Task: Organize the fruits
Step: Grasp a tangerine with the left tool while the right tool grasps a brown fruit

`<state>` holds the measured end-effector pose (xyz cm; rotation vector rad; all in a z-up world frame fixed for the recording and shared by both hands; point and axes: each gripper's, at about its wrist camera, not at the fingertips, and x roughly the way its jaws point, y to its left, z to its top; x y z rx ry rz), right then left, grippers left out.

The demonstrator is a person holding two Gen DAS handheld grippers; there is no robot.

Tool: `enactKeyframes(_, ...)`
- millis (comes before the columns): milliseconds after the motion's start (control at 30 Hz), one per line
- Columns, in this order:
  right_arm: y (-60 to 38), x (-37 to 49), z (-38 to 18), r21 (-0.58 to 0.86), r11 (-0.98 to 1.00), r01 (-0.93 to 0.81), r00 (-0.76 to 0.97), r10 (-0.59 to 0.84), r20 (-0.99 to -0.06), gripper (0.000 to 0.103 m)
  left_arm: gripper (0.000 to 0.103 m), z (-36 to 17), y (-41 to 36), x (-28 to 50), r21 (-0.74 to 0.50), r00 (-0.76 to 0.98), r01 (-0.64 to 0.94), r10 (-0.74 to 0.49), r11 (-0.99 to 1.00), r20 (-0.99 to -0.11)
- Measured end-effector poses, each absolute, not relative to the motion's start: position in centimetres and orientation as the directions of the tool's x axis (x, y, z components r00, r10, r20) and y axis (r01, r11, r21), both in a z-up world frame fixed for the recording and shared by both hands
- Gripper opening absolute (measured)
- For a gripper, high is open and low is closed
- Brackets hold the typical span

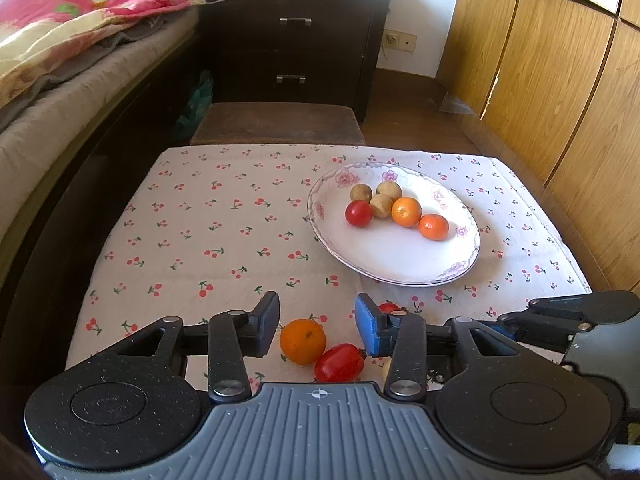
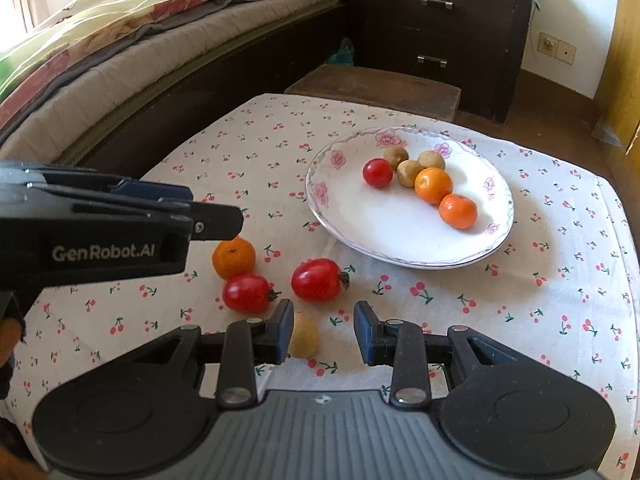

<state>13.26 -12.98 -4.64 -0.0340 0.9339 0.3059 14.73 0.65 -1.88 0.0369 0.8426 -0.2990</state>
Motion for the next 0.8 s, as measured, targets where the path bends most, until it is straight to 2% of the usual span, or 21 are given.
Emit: enactKeyframes(800, -11.7, 13.9, -6.0, 0.138, 0.930, -0.340, 0.490, 0.300, -0.818, 0.035, 0.052, -2.2, 1.3, 14.8, -0.116, 0.609, 0.276, -0.267, 0.954, -0.747)
